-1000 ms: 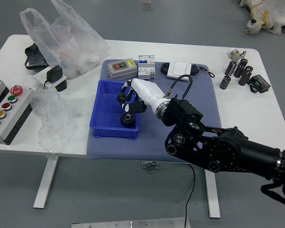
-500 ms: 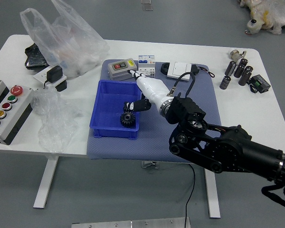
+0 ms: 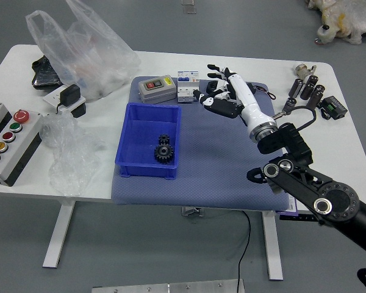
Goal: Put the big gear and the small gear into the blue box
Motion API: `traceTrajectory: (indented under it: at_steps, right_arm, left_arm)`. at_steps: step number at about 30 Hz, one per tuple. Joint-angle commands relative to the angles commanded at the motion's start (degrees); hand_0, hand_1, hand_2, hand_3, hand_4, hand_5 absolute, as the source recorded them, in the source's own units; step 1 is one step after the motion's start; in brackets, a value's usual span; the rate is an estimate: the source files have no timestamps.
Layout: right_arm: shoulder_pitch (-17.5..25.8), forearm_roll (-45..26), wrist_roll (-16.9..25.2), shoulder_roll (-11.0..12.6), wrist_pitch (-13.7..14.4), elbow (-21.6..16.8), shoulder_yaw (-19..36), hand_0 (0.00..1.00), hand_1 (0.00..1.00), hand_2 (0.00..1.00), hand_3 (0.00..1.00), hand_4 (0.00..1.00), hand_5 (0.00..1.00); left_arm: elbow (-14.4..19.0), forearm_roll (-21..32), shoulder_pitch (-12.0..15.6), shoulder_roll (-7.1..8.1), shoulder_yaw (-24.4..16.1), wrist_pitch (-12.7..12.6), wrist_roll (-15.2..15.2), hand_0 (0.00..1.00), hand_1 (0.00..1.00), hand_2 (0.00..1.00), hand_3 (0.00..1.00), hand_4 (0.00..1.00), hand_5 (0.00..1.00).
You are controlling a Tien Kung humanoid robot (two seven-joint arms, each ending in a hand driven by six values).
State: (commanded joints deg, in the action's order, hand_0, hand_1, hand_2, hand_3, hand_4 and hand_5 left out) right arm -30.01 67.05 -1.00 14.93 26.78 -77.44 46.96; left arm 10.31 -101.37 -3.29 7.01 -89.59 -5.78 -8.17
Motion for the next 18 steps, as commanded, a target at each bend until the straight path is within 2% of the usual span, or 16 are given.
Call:
traceTrajectory:
  at_steps: [3, 4, 9, 10, 11, 15, 16, 18]
  right_arm:
    - [4.06, -5.54, 5.71, 1.05, -1.15, -1.18, 4.77, 0.757, 0.704, 0.74, 0.734, 0.784, 0.483]
    - [5.1, -6.82, 7.02, 1.31, -1.46, -1.38, 5.95, 0.796, 0.721, 0.734, 0.698, 0.783, 0.529]
    - [12.58, -14.26, 14.67, 3.37, -3.54, -2.14, 14.21, 0.796, 0.721, 0.734, 0.698, 0.783, 0.529]
    - [13.89, -15.38, 15.8, 3.63, -3.82, -2.18, 15.72, 0.779, 0.699, 0.694, 0.675, 0.794, 0.567]
    - [15.49, -16.75, 17.19, 3.89, -4.1, -2.24, 17.53, 0.779, 0.699, 0.694, 0.675, 0.794, 0.567]
    - [20.09, -18.66, 19.82, 4.21, -4.46, -2.68, 23.5, 0.779, 0.699, 0.694, 0.675, 0.794, 0.567]
    - [21.09, -18.82, 20.14, 4.18, -4.45, -2.82, 25.01, 0.733, 0.667, 0.663, 0.673, 0.805, 0.585]
    - [22.38, -18.87, 20.5, 4.03, -4.33, -3.04, 28.19, 0.733, 0.667, 0.663, 0.673, 0.805, 0.585]
  left_arm:
    - [0.0, 0.57, 0.01, -0.21, 0.6, -0.05, 0.37, 0.626, 0.59, 0.59, 0.643, 0.665, 0.385]
    - [0.0, 0.68, 0.04, -0.28, 0.72, -0.06, 0.44, 0.625, 0.582, 0.584, 0.643, 0.665, 0.384]
    - [0.0, 0.83, 0.16, -0.69, 1.23, -0.03, 0.7, 0.625, 0.582, 0.584, 0.643, 0.665, 0.384]
    - [0.0, 0.78, 0.08, -0.67, 1.24, 0.0, 0.76, 0.625, 0.517, 0.523, 0.644, 0.665, 0.384]
    - [0.0, 0.79, -0.05, -0.59, 1.31, 0.02, 0.86, 0.625, 0.517, 0.523, 0.644, 0.665, 0.384]
    - [0.0, 1.0, -0.66, -0.12, 1.91, 0.16, 1.3, 0.625, 0.517, 0.523, 0.644, 0.665, 0.384]
    - [0.0, 1.15, -0.82, 0.02, 2.16, 0.21, 1.44, 0.624, 0.443, 0.478, 0.643, 0.665, 0.384]
    - [0.0, 1.66, -1.11, 0.27, 2.9, 0.35, 1.76, 0.624, 0.443, 0.478, 0.643, 0.665, 0.384]
